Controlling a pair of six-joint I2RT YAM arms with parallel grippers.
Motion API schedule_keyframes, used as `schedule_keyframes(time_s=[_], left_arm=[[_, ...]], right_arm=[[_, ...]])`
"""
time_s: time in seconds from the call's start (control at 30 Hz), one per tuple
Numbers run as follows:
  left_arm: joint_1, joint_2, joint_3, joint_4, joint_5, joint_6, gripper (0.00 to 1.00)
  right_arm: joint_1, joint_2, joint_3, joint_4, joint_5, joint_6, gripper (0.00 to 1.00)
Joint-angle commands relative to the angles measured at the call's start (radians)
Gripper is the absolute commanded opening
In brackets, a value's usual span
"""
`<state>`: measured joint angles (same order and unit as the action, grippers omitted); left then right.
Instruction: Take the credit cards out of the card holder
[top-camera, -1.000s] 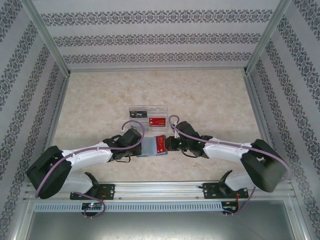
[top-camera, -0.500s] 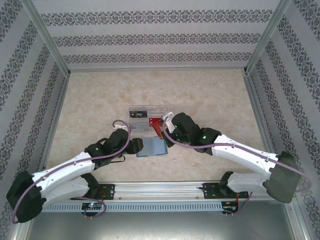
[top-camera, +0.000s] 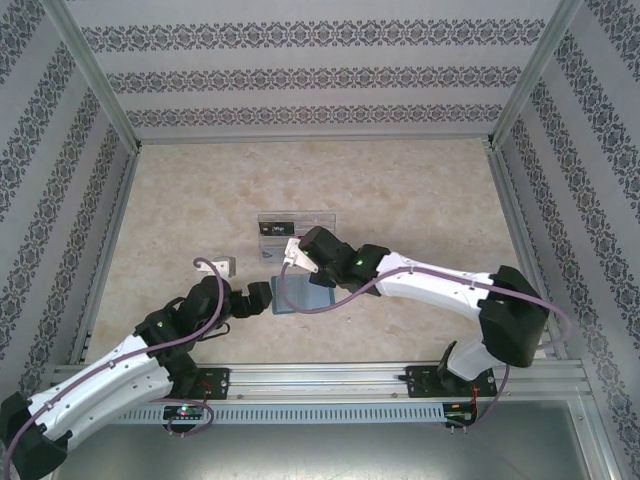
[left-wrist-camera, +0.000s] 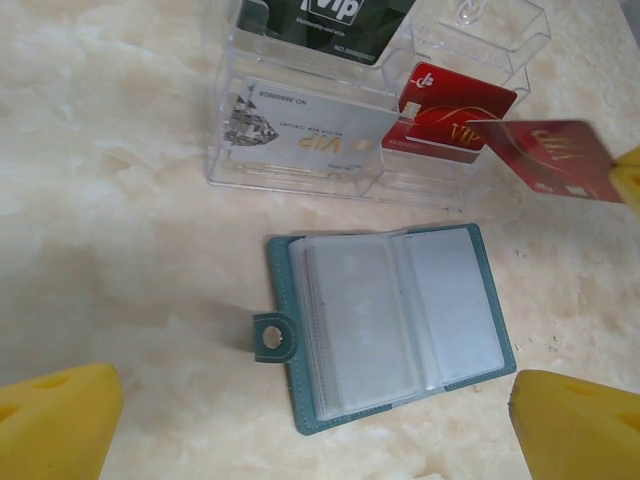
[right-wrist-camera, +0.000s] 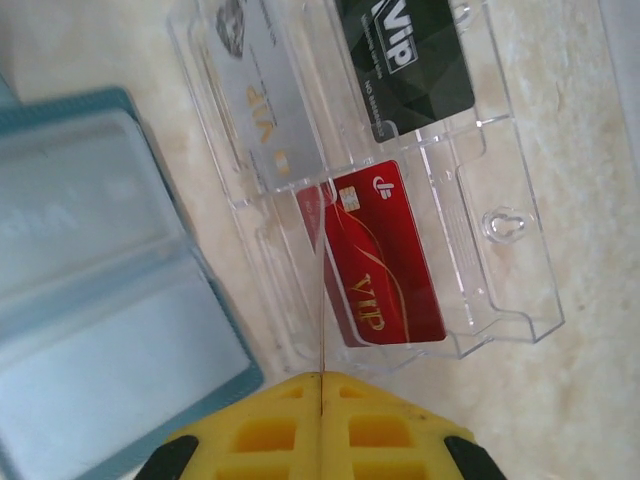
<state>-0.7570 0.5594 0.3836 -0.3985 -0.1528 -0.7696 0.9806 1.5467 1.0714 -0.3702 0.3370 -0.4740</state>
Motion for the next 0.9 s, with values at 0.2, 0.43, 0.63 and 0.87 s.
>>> schedule_keyframes(time_s=[0.2, 0.43, 0.63, 0.87], left_arm=[[0.005, -0.103, -0.028, -0.095, -0.068, 0.014, 1.00], [0.005, -0.119, -0.037, -0.106, -0.076, 0.016, 1.00], [0.005, -0.118, -0.039, -0.105, -0.077, 0.017, 1.00], [0.005, -0.120, -0.042, -0.107, -0.080, 0.017, 1.00]], right_arm=[[0.009, 0.126, 0.071, 0.030, 0.151, -0.316, 0.00], [0.004, 0.171, 0.084, 0.065, 0.164, -0.408, 0.00], [-0.011, 0.181, 0.094, 0.065, 0.159, -0.407, 0.00], [-0.014, 0.163, 0.099, 0.053, 0.148, -0.384, 0.00]])
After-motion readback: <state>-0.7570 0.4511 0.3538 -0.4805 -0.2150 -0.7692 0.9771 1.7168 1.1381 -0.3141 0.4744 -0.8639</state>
